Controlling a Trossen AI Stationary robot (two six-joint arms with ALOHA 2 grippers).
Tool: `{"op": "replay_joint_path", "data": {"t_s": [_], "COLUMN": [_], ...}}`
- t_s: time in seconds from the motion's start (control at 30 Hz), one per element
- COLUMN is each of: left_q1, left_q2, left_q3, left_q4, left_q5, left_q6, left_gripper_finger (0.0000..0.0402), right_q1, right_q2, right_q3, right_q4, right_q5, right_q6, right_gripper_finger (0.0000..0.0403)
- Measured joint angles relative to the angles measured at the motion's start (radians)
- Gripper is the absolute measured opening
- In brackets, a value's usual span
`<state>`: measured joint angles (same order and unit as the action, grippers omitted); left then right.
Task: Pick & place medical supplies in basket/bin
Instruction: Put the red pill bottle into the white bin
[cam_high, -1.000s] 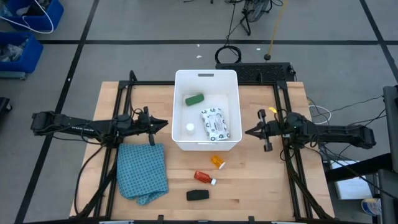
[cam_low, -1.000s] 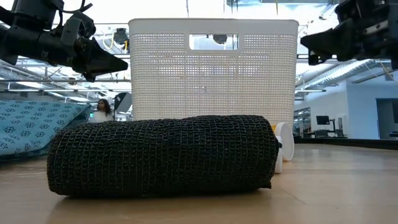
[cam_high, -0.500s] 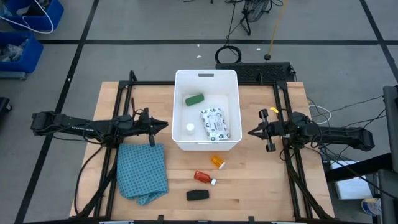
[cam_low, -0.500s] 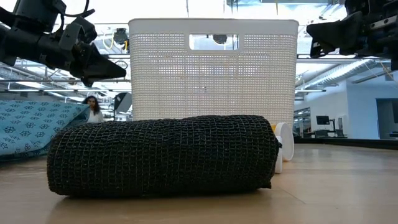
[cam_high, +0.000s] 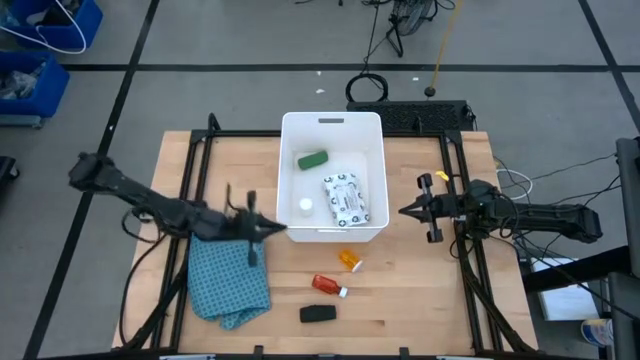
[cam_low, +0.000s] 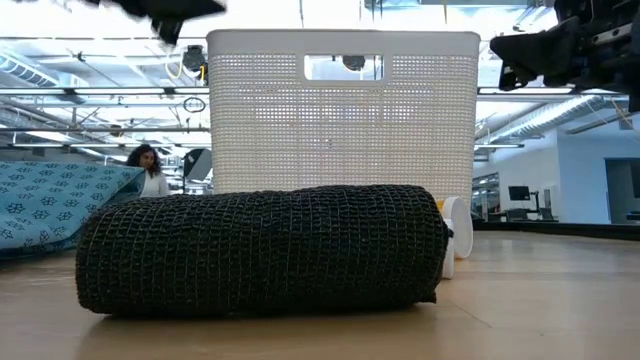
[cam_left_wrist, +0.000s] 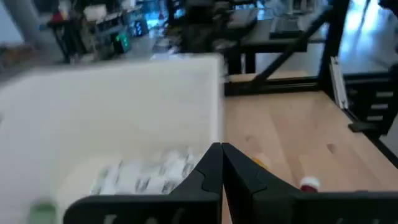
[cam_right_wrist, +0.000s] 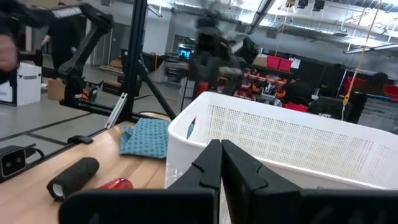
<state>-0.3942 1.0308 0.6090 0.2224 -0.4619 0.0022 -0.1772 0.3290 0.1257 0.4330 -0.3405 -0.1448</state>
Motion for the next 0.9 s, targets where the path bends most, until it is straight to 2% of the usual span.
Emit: {"op": "replay_joint_path", "data": {"t_s": [0.13,0.27,0.4,0.6,0.77,0.9], "left_q1": [-0.076,-0.095,-0.111,-0.118,-0.093,-0.065], "left_q2": [0.21,0.379,0.512,0.668,0.764,0.805], "left_q3": [0.225,0.43,0.576,0.707,0.737,0.743], "left_q4": [-0.142,-0.274,-0.355,-0.437,-0.457,-0.481], "left_q5": [-0.113,-0.124,-0.098,-0.013,0.038,0.15], "left_q6": [0.03,-0.024,-0.022,0.026,0.044,0.01], "left_gripper_finger": [0.0003,0.0009,0.0018,0.0021,0.0022,0.0036], "right_q1": [0.0,0.0,0.0,0.0,0.0,0.0], "right_q2": [0.0,0.0,0.0,0.0,0.0,0.0], "right_q3": [0.0,0.0,0.0,0.0,0.0,0.0], "right_q4": [0.005,0.012,0.012,0.012,0.012,0.009], "right_q5": [-0.001,-0.001,-0.001,-0.002,-0.002,-0.002], "right_q6": [0.006,0.051,0.073,0.075,0.065,0.065], "right_gripper_finger": [0.0,0.0,0.0,0.0,0.0,0.0]}}
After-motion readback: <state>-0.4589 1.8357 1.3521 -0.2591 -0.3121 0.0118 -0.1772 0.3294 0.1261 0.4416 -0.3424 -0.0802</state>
